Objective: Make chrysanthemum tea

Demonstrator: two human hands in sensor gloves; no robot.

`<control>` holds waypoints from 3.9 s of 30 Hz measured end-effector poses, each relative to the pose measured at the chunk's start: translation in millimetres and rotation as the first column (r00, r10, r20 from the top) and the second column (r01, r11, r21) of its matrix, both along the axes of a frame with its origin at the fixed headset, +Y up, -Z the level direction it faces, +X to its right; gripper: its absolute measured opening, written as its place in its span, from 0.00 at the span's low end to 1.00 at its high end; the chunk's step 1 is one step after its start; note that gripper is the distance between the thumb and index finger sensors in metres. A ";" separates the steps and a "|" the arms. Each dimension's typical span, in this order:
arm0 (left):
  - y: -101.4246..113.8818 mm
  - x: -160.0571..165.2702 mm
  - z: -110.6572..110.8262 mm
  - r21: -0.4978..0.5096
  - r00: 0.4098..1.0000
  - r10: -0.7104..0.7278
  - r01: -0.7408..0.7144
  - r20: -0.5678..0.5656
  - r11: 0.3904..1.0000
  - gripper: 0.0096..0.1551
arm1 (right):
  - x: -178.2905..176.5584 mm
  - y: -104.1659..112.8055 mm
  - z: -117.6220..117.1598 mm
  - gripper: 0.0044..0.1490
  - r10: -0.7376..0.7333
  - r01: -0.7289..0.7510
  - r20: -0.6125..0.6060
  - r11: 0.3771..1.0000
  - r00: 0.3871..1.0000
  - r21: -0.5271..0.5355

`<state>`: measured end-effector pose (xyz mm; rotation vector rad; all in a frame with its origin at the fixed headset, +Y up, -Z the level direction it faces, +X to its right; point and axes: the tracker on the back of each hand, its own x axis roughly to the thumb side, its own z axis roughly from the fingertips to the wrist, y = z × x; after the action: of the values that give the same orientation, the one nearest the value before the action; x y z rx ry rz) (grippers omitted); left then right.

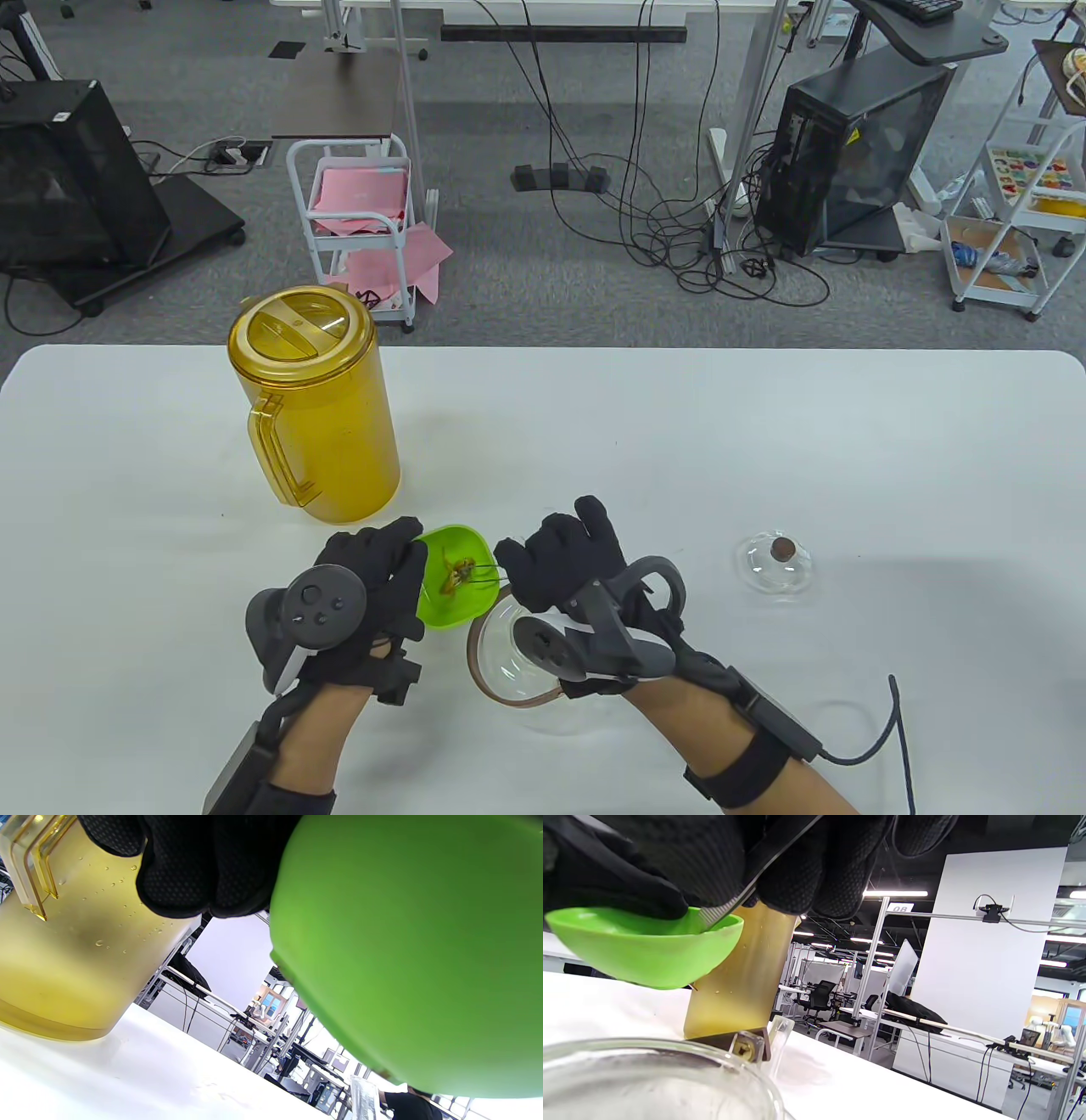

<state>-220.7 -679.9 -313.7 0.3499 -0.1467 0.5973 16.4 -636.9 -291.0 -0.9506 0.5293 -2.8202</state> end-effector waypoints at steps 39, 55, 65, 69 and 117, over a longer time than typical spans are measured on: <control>1.2 -17.2 -3.9 -0.044 0.998 0.021 -0.024 -0.057 0.999 0.24 | 119.8 -33.5 -31.9 0.29 -0.434 0.466 0.187 0.733 0.881 -0.496; -1.9 -16.5 -7.0 -0.070 0.998 0.020 -0.024 -0.059 0.997 0.24 | 125.2 -28.9 -38.0 0.31 -0.495 0.557 0.256 0.734 0.831 -0.389; -2.5 -17.8 -7.9 -0.074 0.998 0.032 -0.037 -0.060 0.997 0.24 | 130.8 -25.4 -96.0 0.32 -0.508 0.695 0.503 0.649 0.699 -0.310; -2.8 -17.1 -8.5 -0.073 0.998 0.032 -0.036 -0.055 0.997 0.24 | 129.4 -34.6 -127.1 0.31 -0.419 0.673 0.607 0.687 0.675 -0.275; -9.3 -19.0 -11.6 -0.100 0.999 0.020 -0.025 -0.049 0.995 0.24 | 143.3 -36.9 -98.7 0.43 -0.510 0.630 0.420 0.744 0.751 -0.224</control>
<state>-239.7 -689.2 -325.3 0.2680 -0.0668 0.6157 159.6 -673.8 -389.7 -0.3346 0.3099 -3.6415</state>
